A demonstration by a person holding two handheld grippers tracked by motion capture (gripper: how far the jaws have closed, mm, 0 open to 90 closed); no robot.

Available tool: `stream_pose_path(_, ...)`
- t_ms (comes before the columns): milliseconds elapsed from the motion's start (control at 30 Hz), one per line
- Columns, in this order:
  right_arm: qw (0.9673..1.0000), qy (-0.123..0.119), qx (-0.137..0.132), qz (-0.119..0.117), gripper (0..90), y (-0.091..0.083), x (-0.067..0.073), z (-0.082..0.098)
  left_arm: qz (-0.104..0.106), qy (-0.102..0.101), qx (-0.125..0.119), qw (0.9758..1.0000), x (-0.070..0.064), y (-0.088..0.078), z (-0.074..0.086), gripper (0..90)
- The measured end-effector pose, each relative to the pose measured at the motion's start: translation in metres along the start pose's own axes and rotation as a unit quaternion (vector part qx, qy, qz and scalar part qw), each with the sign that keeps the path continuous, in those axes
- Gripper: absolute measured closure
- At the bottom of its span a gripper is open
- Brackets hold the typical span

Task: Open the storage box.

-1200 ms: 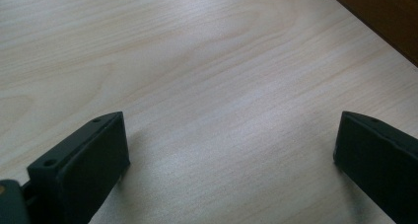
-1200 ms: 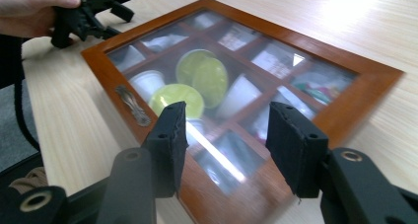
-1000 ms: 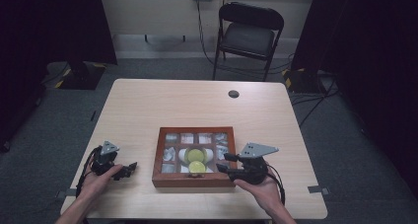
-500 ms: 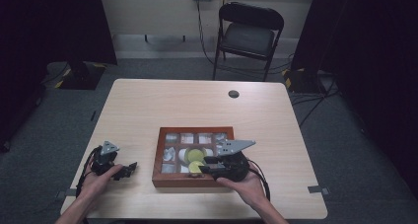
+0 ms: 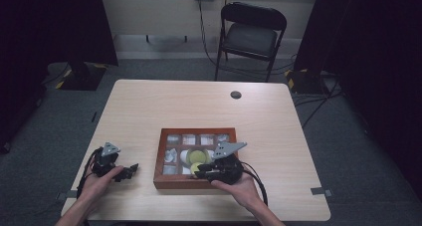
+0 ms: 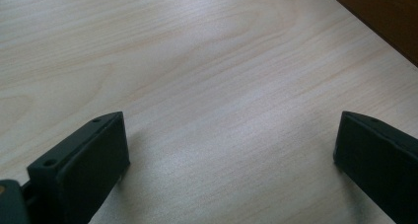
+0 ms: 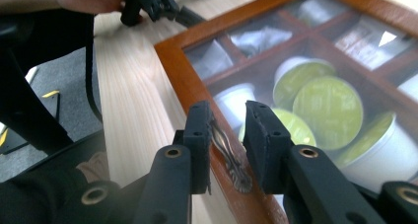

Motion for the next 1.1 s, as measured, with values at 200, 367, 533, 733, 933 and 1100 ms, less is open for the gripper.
stream_pose_path(200, 0.9999, -0.006, 0.002, -0.011, 74.4, 0.004, 0.002, 0.002, 0.0, 0.0, 0.0, 1.0, 0.0, 0.0, 0.0, 0.0)
stream_pose_path(367, 0.9998, -0.009, 0.013, -0.011, 76.2, 0.008, 0.003, 0.005, 0.0, 0.0, 0.0, 1.0, 0.0, 0.0, 0.0, 0.0)
stream_pose_path(533, 0.9996, -0.022, 0.018, -0.006, 76.9, 0.01, 0.002, 0.006, 0.0, 0.0, 0.0, 1.0, 0.0, 0.0, 0.0, 0.0)
stream_pose_path(733, 0.9992, -0.029, 0.026, -0.005, 79.6, 0.014, 0.0, 0.008, 0.0, 0.0, 0.0, 1.0, 0.0, 0.0, 0.0, 0.0)
stream_pose_path(933, 0.9988, -0.04, 0.029, -0.001, 79.5, 0.017, 0.001, 0.009, 0.0, 0.0, 0.0, 1.0, 0.0, 0.0, 0.0, 0.0)
stream_pose_path(1100, 0.9987, -0.042, 0.03, -0.004, 80.2, 0.017, 0.001, 0.009, 0.0, 0.0, 0.0, 1.0, 0.0, 0.0, 0.0, 0.0)
Point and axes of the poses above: each handheld gripper's, and its own axes: y roughly forward along the jaws, z roughly out of its underside, x roughly to its left, the point moved 8 cm from there along y, roughly forward along the jaws, and after that the axes turned 7 degrees about -z, right-handed, at the moved point
